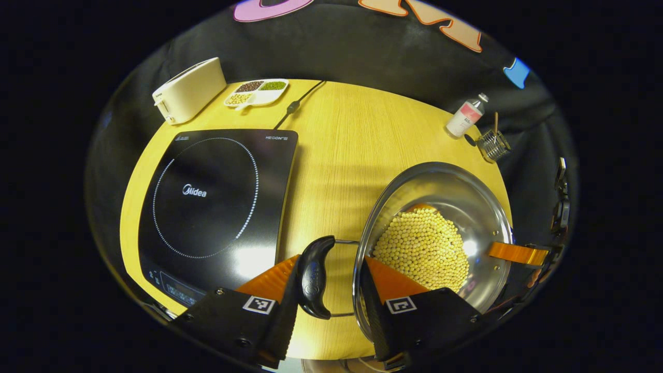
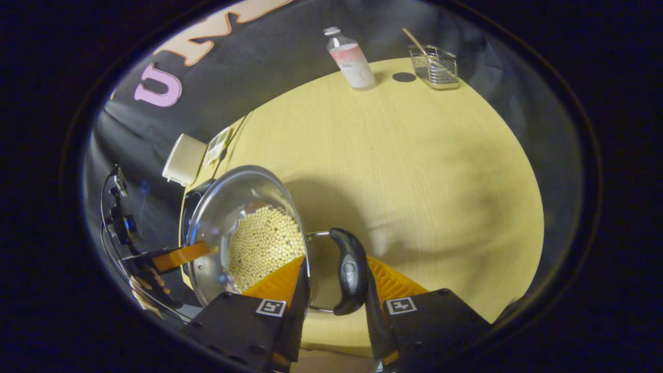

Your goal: First push the handle of the pot to place it horizontally, then grasp the pot with both hands and set it on the induction cooktop.

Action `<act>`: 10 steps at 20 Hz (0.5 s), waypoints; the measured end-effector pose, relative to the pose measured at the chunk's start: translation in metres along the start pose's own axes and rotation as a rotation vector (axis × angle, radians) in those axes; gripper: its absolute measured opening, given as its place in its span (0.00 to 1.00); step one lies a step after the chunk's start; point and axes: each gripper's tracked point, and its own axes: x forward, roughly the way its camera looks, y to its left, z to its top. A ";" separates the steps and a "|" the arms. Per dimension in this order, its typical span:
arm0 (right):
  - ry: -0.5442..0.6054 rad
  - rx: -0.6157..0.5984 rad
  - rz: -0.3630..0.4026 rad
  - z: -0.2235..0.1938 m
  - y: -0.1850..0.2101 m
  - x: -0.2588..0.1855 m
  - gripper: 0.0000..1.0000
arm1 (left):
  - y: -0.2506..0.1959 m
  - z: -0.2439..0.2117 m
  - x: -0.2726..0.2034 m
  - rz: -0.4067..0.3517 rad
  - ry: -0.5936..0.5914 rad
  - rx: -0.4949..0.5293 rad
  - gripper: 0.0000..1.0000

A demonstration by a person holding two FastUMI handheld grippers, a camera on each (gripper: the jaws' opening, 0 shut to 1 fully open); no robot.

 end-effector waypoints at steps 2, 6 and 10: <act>-0.004 -0.007 0.012 -0.006 0.010 -0.011 0.48 | 0.004 -0.003 -0.015 0.009 -0.011 -0.001 0.63; -0.022 -0.026 0.027 -0.019 0.034 -0.025 0.48 | 0.022 -0.004 -0.039 0.016 -0.039 -0.008 0.65; -0.047 -0.025 0.028 -0.029 0.062 -0.030 0.48 | 0.046 0.001 -0.056 0.011 -0.067 0.005 0.63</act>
